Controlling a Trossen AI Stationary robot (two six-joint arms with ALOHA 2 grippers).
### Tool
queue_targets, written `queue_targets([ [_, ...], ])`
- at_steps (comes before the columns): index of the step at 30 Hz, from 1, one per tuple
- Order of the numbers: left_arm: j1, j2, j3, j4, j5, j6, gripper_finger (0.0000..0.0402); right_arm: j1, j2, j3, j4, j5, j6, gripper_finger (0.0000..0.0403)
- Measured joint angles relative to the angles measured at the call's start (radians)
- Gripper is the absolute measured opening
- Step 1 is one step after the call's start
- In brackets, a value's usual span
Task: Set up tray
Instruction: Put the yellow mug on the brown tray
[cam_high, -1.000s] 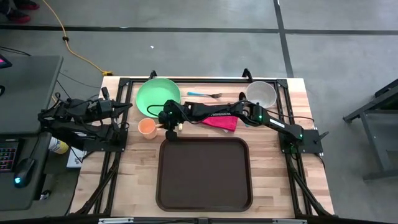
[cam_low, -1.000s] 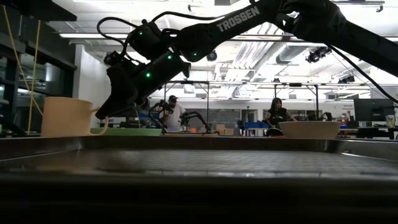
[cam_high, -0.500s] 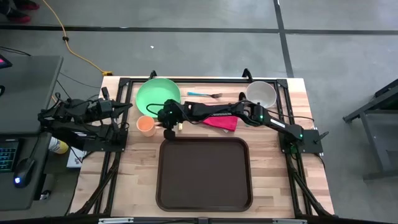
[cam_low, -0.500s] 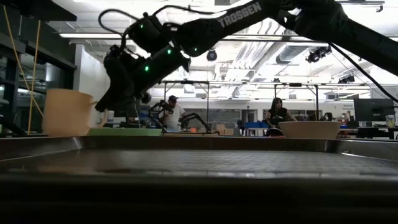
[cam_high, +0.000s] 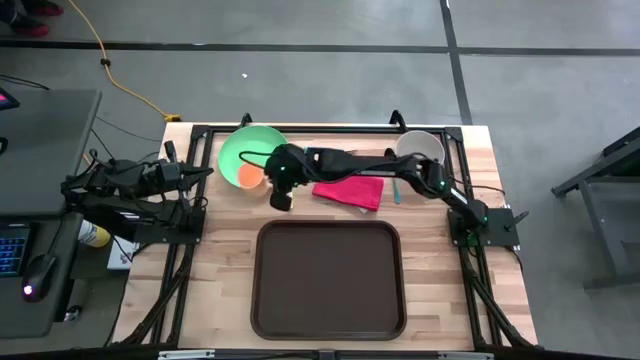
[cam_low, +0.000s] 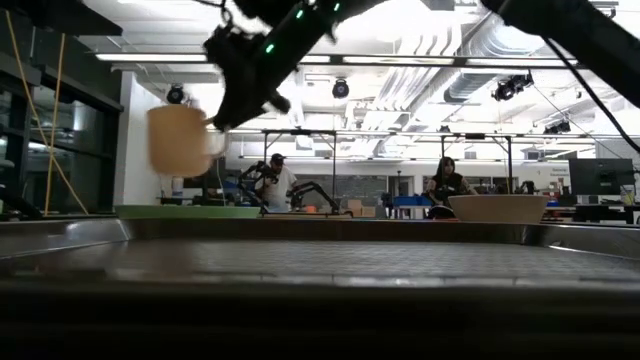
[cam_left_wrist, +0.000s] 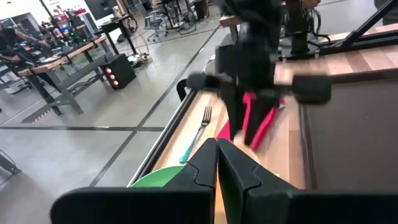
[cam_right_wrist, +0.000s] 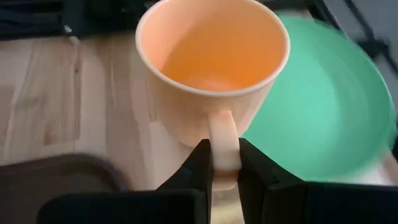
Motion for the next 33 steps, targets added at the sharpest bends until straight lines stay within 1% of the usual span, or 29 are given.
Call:
queue_targets([
  [2, 0.000, 0.000, 0.000, 0.000, 0.000, 0.000, 0.0044, 0.004, -0.037, 0.000, -0.067, 0.045, 0.050, 0.0028],
  [6, 0.000, 0.000, 0.000, 0.000, 0.000, 0.005, 0.0044, 0.029, -0.108, 0.000, -0.185, 0.171, 0.106, 0.0028],
  [9, 0.000, 0.000, 0.000, 0.000, 0.000, 0.009, 0.0044, 0.058, -0.164, -0.006, -0.271, 0.198, 0.130, 0.0028],
  [12, 0.000, 0.000, 0.000, 0.000, 0.000, 0.010, 0.0044, 0.092, -0.237, -0.070, -0.299, 0.224, 0.157, 0.0028],
  [13, 0.000, 0.000, 0.000, 0.000, 0.000, 0.016, 0.0044, 0.102, -0.268, -0.111, -0.292, 0.221, 0.179, 0.0028],
  [15, 0.000, 0.000, 0.000, 0.000, 0.000, 0.027, 0.0044, 0.122, -0.358, -0.239, -0.241, 0.223, 0.238, 0.0028],
  [16, 0.000, 0.000, 0.000, 0.000, 0.000, 0.028, 0.0044, 0.132, -0.406, -0.316, -0.197, 0.224, 0.271, 0.0028],
  [19, 0.000, 0.000, 0.000, 0.000, 0.000, 0.029, 0.0044, 0.171, -0.593, -0.612, 0.008, 0.256, 0.383, 0.0028],
  [22, 0.000, 0.000, 0.000, 0.000, 0.000, 0.031, 0.0044, 0.231, -0.783, -0.894, 0.225, 0.336, 0.513, 0.0028],
  [25, 0.000, 0.000, 0.000, 0.000, 0.000, 0.031, 0.0044, 0.321, -0.943, -1.111, 0.403, 0.423, 0.550, 0.0028],
  [27, 0.000, 0.000, 0.000, 0.000, 0.000, 0.031, 0.0044, 0.377, -1.022, -1.208, 0.484, 0.452, 0.548, 0.0028],
  [28, 0.000, 0.000, 0.000, 0.000, 0.000, 0.031, 0.0044, 0.400, -1.053, -1.242, 0.494, 0.456, 0.552, 0.0028],
  [31, 0.000, 0.000, 0.000, 0.001, 0.000, 0.031, 0.0044, 0.453, -1.114, -1.294, 0.471, 0.444, 0.582, 0.0028],
  [33, 0.000, 0.000, 0.000, 0.004, 0.000, 0.028, 0.0044, 0.473, -1.127, -1.298, 0.410, 0.398, 0.600, 0.0028],
])
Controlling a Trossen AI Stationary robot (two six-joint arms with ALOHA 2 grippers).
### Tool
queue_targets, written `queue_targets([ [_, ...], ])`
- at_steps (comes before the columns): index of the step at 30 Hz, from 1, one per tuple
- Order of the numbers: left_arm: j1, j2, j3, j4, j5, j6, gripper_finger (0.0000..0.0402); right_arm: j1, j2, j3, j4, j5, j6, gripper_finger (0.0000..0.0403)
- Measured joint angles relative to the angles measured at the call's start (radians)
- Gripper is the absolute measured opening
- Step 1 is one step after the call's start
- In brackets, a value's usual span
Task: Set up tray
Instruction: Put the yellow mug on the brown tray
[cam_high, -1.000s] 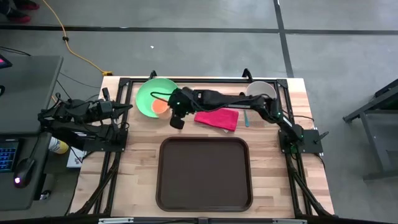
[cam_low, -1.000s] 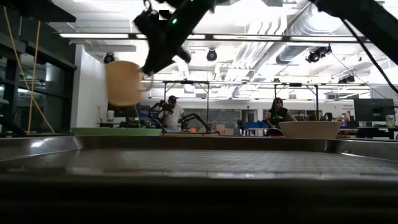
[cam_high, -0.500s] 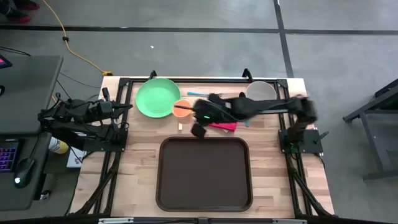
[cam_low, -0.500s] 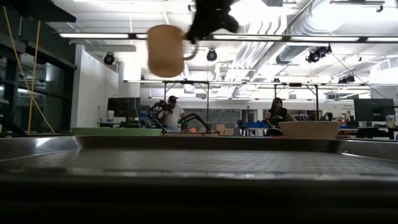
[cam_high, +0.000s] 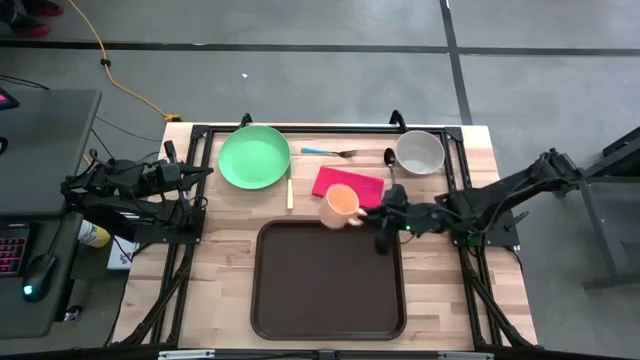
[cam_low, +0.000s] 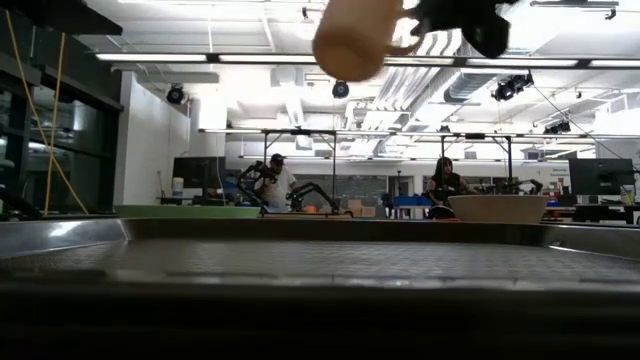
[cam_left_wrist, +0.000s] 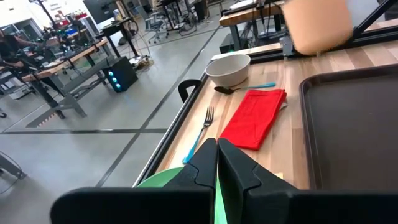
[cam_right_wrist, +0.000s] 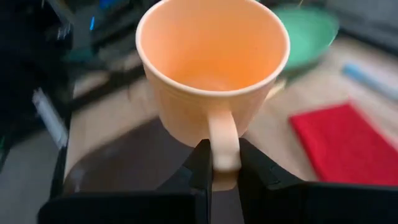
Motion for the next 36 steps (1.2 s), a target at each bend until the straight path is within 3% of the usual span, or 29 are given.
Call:
queue_targets([
  [5, 0.000, 0.000, 0.000, 0.008, 0.000, -0.005, 0.0044, 0.011, 0.005, 0.037, -0.274, -0.130, 0.021, 0.0027],
  [11, 0.000, 0.000, 0.000, 0.008, 0.000, -0.005, 0.0044, 0.026, 0.006, 0.039, -0.410, -0.121, -0.024, 0.0027],
  [22, 0.000, 0.000, 0.000, 0.008, 0.000, -0.006, 0.0044, 0.106, 0.006, -0.110, -0.415, 0.018, 0.093, 0.0027],
  [36, 0.000, 0.000, 0.000, 0.008, -0.001, -0.004, 0.0044, 0.135, 0.006, -0.172, -0.410, -0.005, 0.086, 0.0027],
])
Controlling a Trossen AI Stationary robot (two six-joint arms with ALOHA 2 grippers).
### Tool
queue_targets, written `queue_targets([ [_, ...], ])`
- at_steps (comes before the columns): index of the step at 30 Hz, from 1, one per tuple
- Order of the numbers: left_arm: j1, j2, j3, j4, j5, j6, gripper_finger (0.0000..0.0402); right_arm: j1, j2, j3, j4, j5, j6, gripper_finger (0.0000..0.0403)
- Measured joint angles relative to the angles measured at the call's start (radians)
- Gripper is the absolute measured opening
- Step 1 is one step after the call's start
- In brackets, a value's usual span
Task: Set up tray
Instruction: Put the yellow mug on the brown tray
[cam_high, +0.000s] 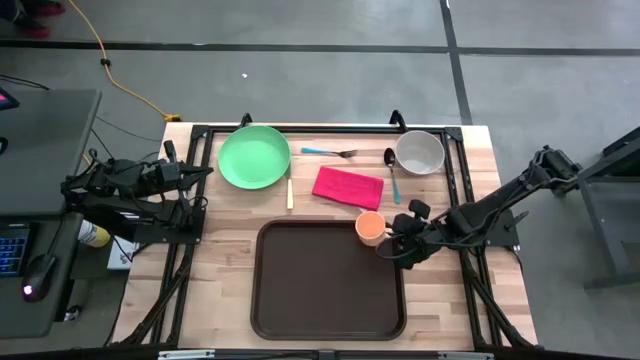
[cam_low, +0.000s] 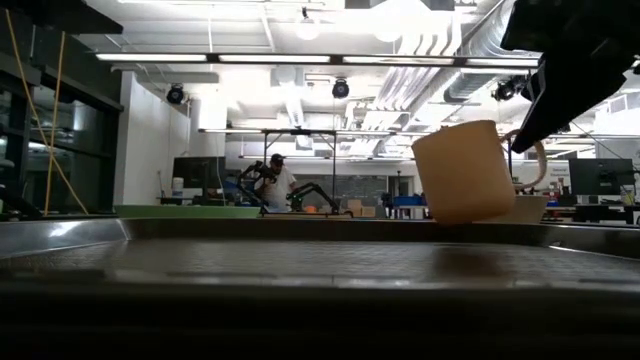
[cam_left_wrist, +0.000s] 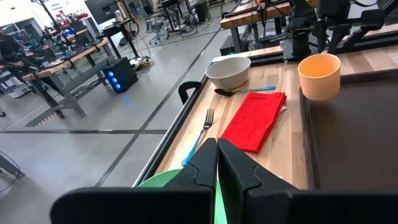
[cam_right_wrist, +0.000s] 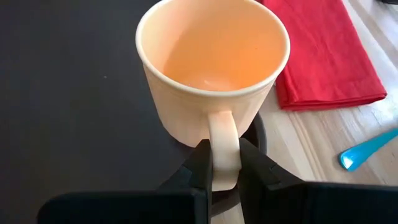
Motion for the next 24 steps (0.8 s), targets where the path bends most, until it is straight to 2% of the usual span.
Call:
queue_targets([
  [14, 0.000, 0.000, 0.000, 0.000, -0.002, 0.002, 0.0044, 0.002, 0.000, 0.000, -0.028, 0.007, 0.053, 0.0027],
  [24, 0.000, 0.000, 0.000, -0.001, -0.002, 0.002, 0.0044, 0.043, 0.001, -0.062, 0.017, 0.071, 0.183, 0.0027],
])
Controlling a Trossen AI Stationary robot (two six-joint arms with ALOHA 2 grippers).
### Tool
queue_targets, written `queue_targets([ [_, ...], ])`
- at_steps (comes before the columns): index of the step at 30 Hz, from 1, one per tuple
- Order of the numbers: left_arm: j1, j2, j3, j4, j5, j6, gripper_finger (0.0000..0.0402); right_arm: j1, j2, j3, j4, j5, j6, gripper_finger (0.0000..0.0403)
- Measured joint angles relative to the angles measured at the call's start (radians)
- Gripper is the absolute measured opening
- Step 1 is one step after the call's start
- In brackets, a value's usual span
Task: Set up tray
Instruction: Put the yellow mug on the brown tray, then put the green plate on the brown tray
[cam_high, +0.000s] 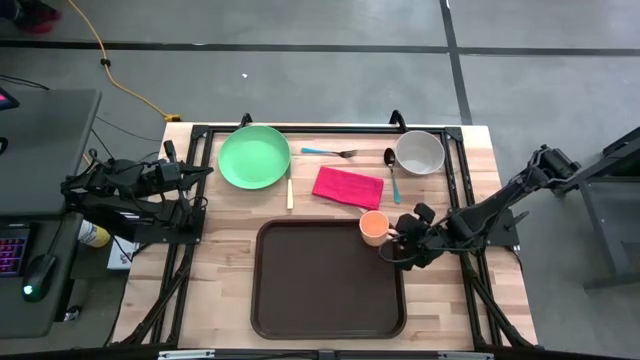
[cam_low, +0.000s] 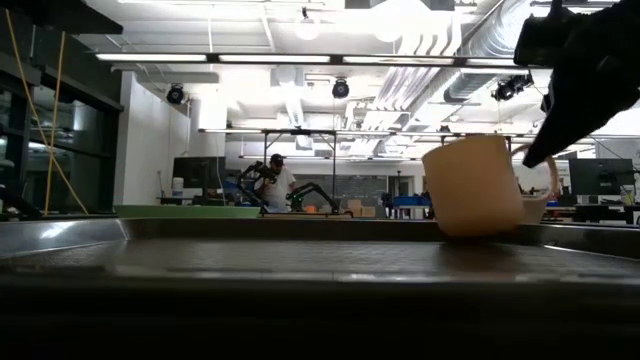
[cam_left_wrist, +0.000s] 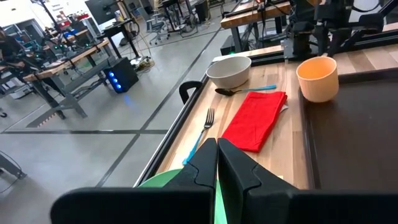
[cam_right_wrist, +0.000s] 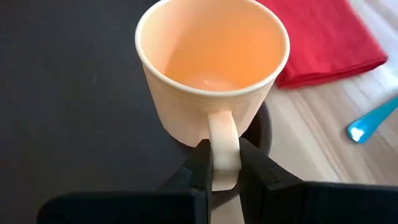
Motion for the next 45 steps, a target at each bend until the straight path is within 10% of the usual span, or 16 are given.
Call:
queue_targets([
  [14, 0.000, 0.000, 0.000, -0.007, 0.000, 0.000, 0.0044, 0.021, 0.023, -0.004, -0.030, -0.065, 0.018, 0.0028],
  [33, 0.000, 0.000, 0.000, -0.007, 0.002, 0.000, 0.0044, 0.021, -0.011, 0.029, -0.005, -0.157, 0.043, 0.0148],
  [45, 0.000, 0.000, 0.000, -0.007, -0.009, -0.006, 0.0044, -0.009, -0.174, 0.159, -0.067, 0.046, -0.093, 0.0153],
])
